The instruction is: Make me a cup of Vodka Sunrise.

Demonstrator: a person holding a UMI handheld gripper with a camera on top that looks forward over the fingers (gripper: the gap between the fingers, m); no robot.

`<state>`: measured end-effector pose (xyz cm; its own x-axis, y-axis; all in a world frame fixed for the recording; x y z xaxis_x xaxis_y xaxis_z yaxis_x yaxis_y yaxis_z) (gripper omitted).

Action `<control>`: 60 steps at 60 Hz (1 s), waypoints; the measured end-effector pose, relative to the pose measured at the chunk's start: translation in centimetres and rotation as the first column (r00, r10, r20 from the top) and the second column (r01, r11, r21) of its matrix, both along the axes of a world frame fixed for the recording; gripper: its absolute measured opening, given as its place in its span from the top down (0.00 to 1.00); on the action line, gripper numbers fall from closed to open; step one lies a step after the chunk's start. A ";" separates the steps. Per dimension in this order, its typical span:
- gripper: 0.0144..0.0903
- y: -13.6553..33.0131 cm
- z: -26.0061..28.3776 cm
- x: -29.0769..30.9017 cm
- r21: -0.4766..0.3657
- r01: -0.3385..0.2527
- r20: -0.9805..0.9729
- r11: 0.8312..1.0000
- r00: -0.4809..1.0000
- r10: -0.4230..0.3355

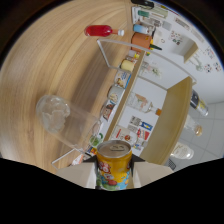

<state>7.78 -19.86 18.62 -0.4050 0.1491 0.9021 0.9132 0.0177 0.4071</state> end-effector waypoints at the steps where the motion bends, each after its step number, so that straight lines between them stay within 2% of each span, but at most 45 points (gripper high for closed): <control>1: 0.52 -0.1 -0.1 0.0 -0.004 0.002 0.001 1.000 1.000 -0.002; 12: 0.51 -0.5 0.5 -0.6 -0.013 0.021 -0.154 1.000 0.988 -0.023; 18: 0.52 -0.8 2.6 -1.0 0.000 0.036 -0.377 0.999 0.926 -0.033; 19: 0.57 -0.8 3.2 -1.1 0.004 0.040 -0.421 0.999 0.906 -0.035; 20: 0.52 -0.9 3.8 -1.1 0.010 0.046 -0.467 0.999 0.883 -0.037; 26: 0.52 -1.3 7.4 -0.8 0.014 0.070 -0.737 0.997 0.675 -0.038; 31: 0.51 -1.9 10.4 0.7 0.033 0.083 -0.895 0.996 0.446 -0.008; 37: 0.51 -2.9 13.3 3.9 0.040 0.107 -0.991 0.993 0.129 0.026; 41: 0.51 -3.6 13.5 6.7 0.009 0.127 -0.999 0.992 -0.051 0.015; 46: 0.51 -3.9 11.9 10.7 -0.026 0.152 -0.975 0.988 -0.220 0.009; 50: 0.51 -3.9 9.4 13.3 -0.071 0.171 -0.955 0.983 -0.297 -0.017; 55: 0.51 -3.5 5.0 16.7 -0.148 0.193 -0.910 0.970 -0.410 -0.057; 60: 0.51 -2.7 0.6 18.8 -0.231 0.216 -0.871 0.949 -0.481 -0.102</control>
